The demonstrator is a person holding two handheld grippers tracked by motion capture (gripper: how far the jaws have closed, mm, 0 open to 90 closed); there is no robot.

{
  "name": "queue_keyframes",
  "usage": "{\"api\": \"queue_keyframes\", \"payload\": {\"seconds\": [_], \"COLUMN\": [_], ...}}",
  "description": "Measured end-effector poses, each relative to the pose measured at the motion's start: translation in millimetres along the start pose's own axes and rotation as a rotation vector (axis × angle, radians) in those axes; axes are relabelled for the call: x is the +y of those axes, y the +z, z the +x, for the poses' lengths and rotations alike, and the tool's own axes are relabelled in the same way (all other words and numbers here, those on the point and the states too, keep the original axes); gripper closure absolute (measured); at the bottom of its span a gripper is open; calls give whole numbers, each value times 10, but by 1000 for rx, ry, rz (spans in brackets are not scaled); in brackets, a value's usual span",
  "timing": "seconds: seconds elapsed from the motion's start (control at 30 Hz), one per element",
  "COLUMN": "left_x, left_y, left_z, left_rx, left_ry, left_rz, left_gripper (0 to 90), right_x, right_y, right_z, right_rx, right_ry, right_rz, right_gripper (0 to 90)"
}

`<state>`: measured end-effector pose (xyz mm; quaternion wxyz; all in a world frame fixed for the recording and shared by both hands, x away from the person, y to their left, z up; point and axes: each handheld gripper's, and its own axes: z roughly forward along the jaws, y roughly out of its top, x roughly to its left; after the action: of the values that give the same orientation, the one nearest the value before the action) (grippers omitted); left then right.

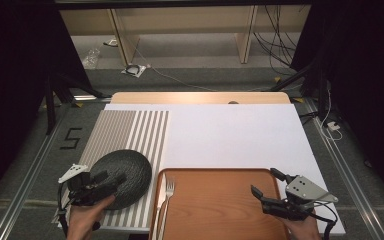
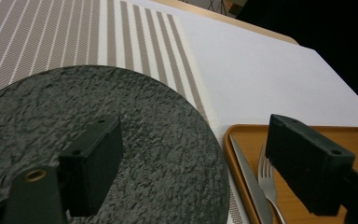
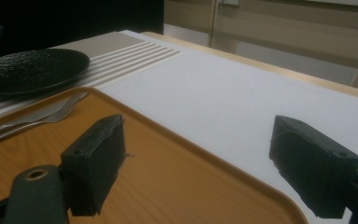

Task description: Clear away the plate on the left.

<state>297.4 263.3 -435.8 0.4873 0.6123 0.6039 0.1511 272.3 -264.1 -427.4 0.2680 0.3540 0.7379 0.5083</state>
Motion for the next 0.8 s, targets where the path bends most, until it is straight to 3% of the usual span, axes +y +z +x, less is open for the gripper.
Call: {"api": "queue_keyframes", "payload": {"seconds": [0.4, 0.8], "left_x": [-32, -73], "left_y": [-76, -180], "left_z": [188, 419], "left_rx": [77, 147], "left_ry": [-84, -235], "left_rz": [-15, -29], "left_gripper": [191, 191], "right_x": [2, 2], "right_y": [-1, 1], "right_z": [4, 4], "right_rx": [0, 0], "right_ry": [3, -1], "right_rz": [-6, 0], "right_gripper": [193, 193]}}
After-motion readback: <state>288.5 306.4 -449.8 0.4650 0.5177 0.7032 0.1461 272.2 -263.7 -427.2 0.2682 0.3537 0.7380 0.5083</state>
